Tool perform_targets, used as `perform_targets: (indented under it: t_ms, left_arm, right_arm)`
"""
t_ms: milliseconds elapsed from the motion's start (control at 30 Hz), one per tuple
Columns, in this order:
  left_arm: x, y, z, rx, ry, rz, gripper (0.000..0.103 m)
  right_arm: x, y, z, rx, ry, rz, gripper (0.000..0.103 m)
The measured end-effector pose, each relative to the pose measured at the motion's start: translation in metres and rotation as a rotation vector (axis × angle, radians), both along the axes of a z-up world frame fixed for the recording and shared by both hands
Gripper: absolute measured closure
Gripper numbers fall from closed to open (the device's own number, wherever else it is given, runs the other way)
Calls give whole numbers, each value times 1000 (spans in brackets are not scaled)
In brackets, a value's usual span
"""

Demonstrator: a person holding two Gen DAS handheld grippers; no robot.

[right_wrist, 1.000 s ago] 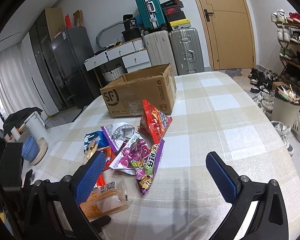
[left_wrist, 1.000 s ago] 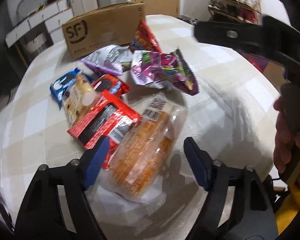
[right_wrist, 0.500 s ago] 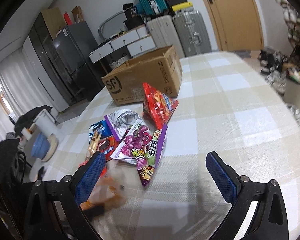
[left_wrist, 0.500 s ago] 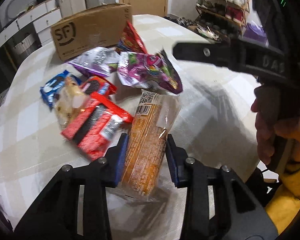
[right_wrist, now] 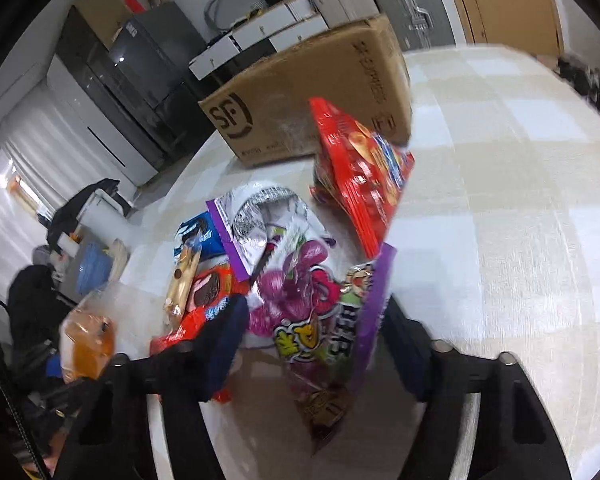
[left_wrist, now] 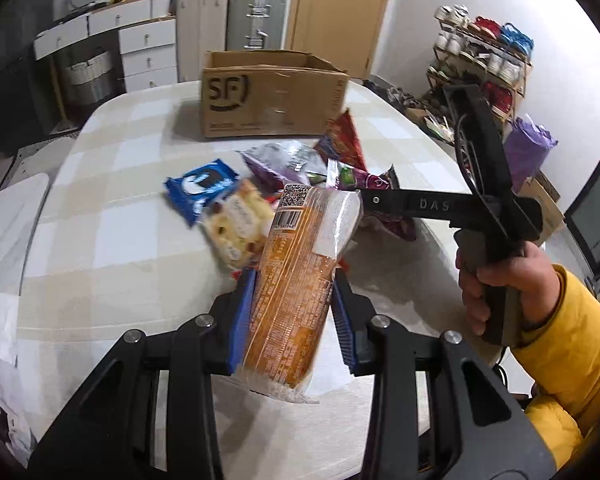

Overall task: Organize snacks
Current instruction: 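Grasp the orange bread roll with the left tool while the right tool grasps the purple candy bag, then carry the bread roll and purple candy bag over the SF box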

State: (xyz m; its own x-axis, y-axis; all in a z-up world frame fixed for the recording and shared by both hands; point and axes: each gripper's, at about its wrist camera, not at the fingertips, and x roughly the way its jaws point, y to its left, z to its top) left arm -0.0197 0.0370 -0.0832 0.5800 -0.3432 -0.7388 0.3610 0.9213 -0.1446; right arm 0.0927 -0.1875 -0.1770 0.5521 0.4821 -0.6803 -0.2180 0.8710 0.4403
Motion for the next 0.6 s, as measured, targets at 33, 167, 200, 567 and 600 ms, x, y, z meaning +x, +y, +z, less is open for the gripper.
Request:
perform_targets:
  t_ms: [33,167,200,567,600]
  left_arm:
    - [1,5,1,-7,0,14,70]
    - [3,24,3,-39,8,62,69]
    - [3,27,4,-47,13,69,69]
    - [-5,47,30,-87,-30,125,69]
    - [-6,48,35,-92,-39,127,69]
  right_arm:
    - [1,4,-1,0,5,22,55]
    - [-2,8,-1,0,-2,33,57]
    - [-4,7,-1,4,-3,30,58]
    - [-45,-20,43,112,-100,-10,58]
    - [-47,-21,50,121,-113,-9,58]
